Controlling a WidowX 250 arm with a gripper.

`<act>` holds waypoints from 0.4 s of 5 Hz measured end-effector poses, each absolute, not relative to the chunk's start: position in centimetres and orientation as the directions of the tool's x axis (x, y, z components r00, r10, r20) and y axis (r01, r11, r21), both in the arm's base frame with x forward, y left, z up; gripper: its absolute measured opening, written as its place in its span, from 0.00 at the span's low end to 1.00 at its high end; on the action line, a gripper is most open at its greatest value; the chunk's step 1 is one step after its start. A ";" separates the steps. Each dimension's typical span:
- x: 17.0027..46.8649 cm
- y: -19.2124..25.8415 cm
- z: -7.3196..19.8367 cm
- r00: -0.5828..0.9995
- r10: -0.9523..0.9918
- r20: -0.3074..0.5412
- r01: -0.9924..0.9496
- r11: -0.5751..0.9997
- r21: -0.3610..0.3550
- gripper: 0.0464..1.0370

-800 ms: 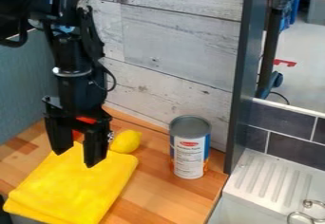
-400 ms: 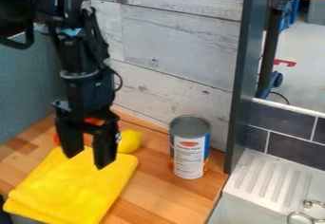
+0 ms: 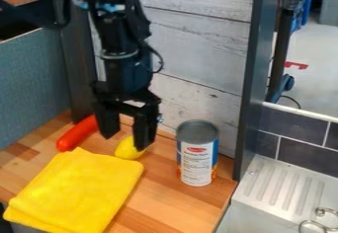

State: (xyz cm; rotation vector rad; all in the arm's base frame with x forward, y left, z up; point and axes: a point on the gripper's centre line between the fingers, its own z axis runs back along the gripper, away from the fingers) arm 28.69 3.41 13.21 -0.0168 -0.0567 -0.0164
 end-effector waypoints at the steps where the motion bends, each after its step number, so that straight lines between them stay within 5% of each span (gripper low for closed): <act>1: 30.7 2.5 14.6 0.988 0.018 0.153 -0.014 1.000 -0.027 0.96; 2: 32.5 2.0 14.4 0.983 0.035 0.179 -0.029 0.999 -0.037 0.96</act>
